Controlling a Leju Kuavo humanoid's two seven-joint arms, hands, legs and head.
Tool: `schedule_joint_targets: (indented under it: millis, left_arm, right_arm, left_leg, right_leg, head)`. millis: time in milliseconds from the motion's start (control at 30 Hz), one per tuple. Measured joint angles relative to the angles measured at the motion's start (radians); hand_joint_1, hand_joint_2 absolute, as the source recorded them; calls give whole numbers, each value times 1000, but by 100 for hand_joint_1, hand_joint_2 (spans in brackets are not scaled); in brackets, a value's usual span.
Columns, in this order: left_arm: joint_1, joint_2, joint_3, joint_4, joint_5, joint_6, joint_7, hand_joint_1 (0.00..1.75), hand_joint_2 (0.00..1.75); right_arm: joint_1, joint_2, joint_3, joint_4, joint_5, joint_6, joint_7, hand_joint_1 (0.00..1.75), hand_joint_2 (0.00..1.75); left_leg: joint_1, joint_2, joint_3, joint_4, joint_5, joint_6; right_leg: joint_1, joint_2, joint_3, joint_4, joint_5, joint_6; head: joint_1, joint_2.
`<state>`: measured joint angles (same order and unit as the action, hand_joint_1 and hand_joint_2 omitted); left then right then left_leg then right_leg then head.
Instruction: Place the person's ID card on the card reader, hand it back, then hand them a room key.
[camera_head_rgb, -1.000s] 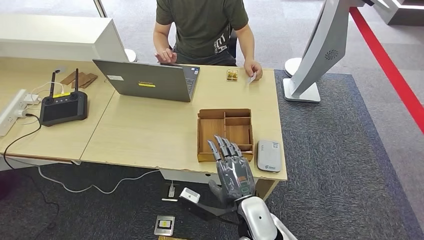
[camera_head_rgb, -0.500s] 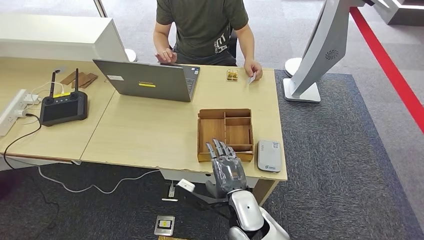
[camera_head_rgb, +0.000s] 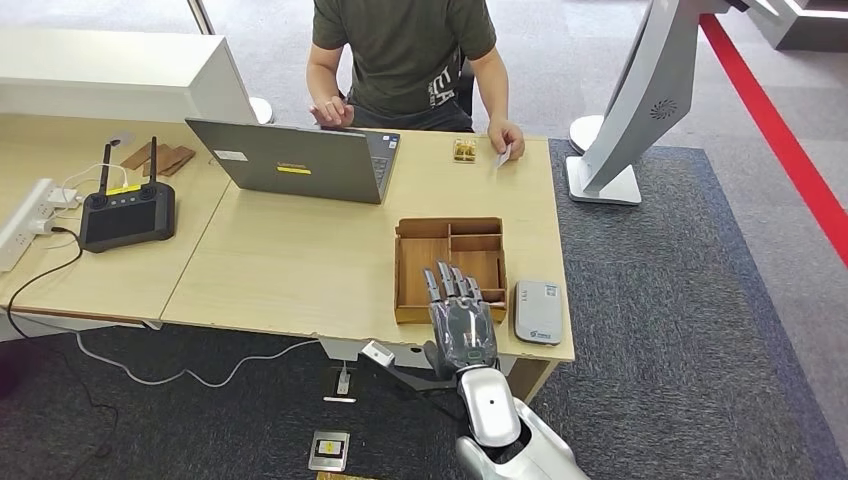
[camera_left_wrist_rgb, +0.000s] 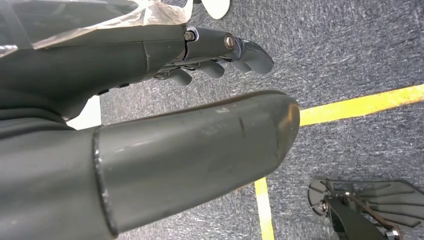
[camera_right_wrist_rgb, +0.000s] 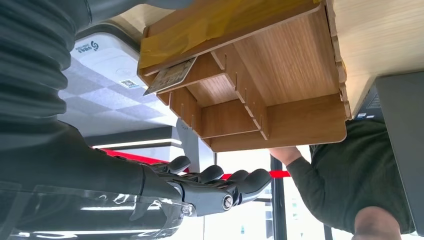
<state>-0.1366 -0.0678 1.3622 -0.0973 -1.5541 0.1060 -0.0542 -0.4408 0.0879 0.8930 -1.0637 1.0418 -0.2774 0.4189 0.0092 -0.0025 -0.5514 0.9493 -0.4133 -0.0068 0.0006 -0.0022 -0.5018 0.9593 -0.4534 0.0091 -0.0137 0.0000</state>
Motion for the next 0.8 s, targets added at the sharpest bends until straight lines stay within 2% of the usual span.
schedule_joint_targets:
  millis: [333, 567, 800]
  left_arm:
    - [0, 0, 0, 1, 0, 0, 1, 0, 0]
    - [0, 0, 0, 4, 0, 3, 6, 0, 0]
    - [0, 0, 3, 8, 0, 18, 5, 0, 0]
  right_arm:
    - [-17, 12, 0, 54, 12, 1, 13, 0, 175]
    - [-74, 28, 3, 141, 54, 3, 38, 0, 175]
    - [-129, 48, 5, 244, 33, -56, 61, 0, 175]
  left_leg:
    - [0, 0, 0, 0, 0, 0]
    - [0, 0, 0, 0, 0, 0]
    - [0, 0, 0, 0, 0, 0]
  right_leg:
    - [0, 0, 0, 0, 0, 0]
    - [0, 0, 0, 0, 0, 0]
    - [0, 0, 0, 0, 0, 0]
  head:
    - [0, 0]
    - [0, 0]
    - [0, 0]
